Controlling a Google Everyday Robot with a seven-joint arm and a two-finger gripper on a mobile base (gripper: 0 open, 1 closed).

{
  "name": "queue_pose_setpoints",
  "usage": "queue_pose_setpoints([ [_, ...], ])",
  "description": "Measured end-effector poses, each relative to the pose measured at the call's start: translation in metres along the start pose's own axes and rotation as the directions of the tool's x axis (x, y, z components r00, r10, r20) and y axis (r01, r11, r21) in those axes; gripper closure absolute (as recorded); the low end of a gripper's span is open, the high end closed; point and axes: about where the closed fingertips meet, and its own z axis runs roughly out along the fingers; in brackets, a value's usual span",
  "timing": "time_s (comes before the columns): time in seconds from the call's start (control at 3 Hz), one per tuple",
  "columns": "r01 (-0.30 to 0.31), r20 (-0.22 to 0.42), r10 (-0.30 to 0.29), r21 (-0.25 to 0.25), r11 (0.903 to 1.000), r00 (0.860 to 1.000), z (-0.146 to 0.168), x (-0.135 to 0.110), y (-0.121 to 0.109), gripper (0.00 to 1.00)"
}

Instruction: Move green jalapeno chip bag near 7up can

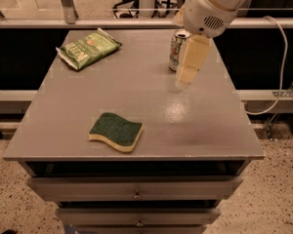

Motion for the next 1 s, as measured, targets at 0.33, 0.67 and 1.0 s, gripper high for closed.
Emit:
queue_pose_setpoints([
  [0.33,0.014,0.030,-0.015,0.003,0.9999,0.999,0.006,-0.010,-0.007,0.00],
  [0.67,0.062,0.077,-0.063,0.012,0.9980,0.995,0.027,-0.040,-0.030,0.00],
  [1.0,0.119,0.147,-0.124,0.044,0.9919,0.981,0.061,-0.093,-0.077,0.00],
])
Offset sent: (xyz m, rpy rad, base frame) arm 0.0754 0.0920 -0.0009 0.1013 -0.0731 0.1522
